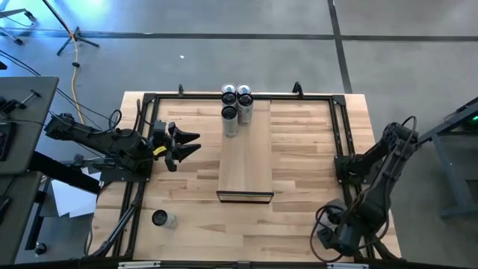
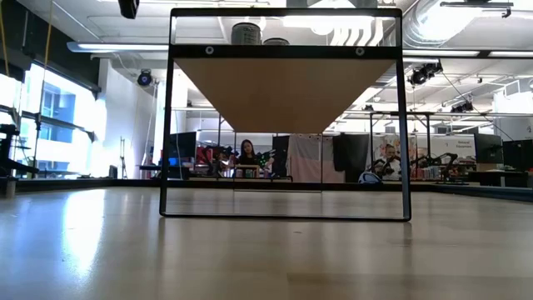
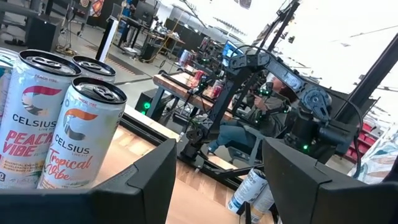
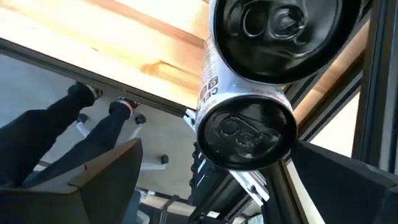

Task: Place canned beverage on shelf
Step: Put the white yellow soda can on the shelf aligned with the other white yellow soda can

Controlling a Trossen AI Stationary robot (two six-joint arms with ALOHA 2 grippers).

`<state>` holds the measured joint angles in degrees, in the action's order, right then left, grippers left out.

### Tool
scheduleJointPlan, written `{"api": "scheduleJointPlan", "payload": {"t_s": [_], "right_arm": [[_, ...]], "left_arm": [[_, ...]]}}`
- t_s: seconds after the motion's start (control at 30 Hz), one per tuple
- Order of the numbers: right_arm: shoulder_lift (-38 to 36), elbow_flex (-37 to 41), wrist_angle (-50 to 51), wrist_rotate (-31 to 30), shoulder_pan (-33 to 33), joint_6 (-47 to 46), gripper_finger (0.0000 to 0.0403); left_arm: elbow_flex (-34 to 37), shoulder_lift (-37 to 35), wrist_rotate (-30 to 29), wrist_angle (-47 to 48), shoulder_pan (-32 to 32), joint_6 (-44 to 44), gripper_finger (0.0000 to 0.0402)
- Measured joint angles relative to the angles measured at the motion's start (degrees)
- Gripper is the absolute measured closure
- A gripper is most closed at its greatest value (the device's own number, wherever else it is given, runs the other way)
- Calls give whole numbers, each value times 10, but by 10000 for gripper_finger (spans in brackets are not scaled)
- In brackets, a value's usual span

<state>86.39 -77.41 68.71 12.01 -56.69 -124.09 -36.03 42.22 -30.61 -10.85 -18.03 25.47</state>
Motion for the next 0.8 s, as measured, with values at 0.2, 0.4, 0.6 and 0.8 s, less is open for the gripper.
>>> {"api": "scheduleJointPlan", "payload": {"t_s": [0.2,0.4,0.6,0.8], "right_arm": [[17,-2,10,16,0,-5,6],[18,-1,40,18,0,-7,6],[18,-1,41,15,3,6,6],[18,0,39,11,4,7,6]], "left_arm": [[0,0,0,0,0,0,192],[0,0,0,0,0,0,192],[0,0,0,0,0,0,192],[0,0,0,0,0,0,192]]}}
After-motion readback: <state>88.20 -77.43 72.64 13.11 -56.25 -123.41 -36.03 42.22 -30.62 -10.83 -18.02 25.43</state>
